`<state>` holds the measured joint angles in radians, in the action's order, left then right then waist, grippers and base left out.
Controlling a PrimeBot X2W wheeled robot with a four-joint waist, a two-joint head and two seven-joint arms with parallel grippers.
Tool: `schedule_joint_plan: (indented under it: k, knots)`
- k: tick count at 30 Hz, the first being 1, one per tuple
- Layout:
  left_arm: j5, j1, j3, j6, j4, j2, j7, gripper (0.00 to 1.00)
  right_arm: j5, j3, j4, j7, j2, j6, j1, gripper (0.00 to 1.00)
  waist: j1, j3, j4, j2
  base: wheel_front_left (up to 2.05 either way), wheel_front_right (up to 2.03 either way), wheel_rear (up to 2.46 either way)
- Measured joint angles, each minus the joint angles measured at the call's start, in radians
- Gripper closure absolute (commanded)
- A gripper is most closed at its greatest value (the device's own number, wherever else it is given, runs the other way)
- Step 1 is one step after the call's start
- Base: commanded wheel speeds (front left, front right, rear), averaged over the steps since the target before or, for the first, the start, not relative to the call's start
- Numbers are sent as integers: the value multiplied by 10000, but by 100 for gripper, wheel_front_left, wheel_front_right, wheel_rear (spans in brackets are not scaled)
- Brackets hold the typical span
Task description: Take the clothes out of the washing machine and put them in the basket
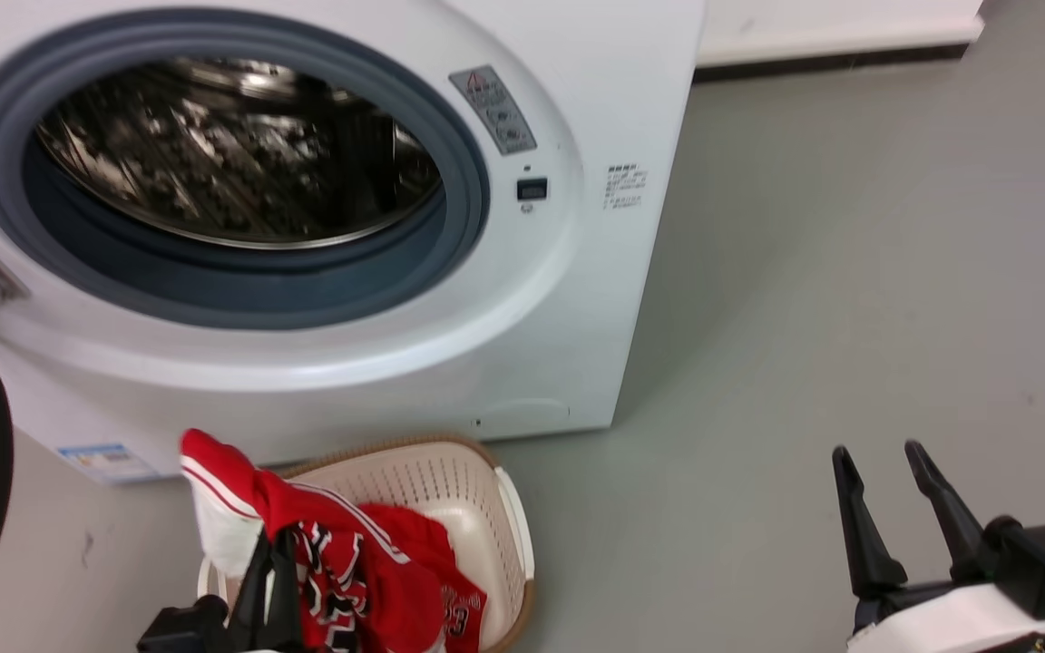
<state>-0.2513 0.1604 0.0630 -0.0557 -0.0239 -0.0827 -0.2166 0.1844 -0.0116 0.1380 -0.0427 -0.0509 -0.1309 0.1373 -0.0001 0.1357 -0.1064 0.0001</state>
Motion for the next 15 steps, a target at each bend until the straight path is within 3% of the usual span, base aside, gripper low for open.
schedule_joint_plan:
  k: [6, 15]
  knots:
    - [-280, -732, -38, -46, -1381, 113, -274, 100, -6, -224, 73, -86, 2, 0, -583, 0, 2, 1100, 39, 0, 0, 0, 0]
    - [-366, -3002, -476, 247, -4025, 79, -435, 100, -105, -485, 148, -234, 0, 0, -1583, 0, 2, 3089, -58, 0, 0, 0, 0]
